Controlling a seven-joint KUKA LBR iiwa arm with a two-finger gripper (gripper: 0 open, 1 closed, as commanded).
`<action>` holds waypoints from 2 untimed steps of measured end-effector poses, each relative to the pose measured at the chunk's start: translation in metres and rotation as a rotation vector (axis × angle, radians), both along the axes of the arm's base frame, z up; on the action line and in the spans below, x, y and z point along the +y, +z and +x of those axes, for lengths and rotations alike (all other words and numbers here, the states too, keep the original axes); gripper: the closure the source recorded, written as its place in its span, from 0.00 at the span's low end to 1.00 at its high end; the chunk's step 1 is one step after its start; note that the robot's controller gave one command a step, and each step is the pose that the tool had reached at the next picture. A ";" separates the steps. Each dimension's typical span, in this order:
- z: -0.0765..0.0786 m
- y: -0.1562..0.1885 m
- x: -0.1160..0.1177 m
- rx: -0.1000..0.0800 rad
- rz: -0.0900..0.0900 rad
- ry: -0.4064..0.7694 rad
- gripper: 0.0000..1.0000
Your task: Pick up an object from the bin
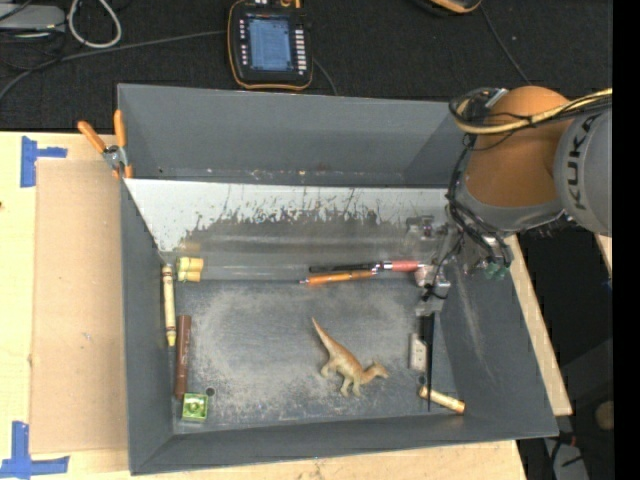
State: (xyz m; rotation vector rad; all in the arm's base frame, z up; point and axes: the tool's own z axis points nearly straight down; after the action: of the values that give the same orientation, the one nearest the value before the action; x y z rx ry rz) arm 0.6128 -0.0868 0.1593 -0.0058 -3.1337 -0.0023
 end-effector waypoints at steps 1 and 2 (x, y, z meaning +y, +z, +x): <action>0.002 0.005 0.001 -0.007 -0.001 0.003 0.00; -0.081 -0.091 0.079 0.002 0.003 0.251 0.00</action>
Offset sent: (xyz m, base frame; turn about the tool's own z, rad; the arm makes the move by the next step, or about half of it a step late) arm -0.0793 0.0776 -0.0893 -0.2525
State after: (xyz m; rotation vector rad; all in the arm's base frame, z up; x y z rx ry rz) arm 0.5318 -0.0082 0.0683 0.3867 -3.1079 -0.0053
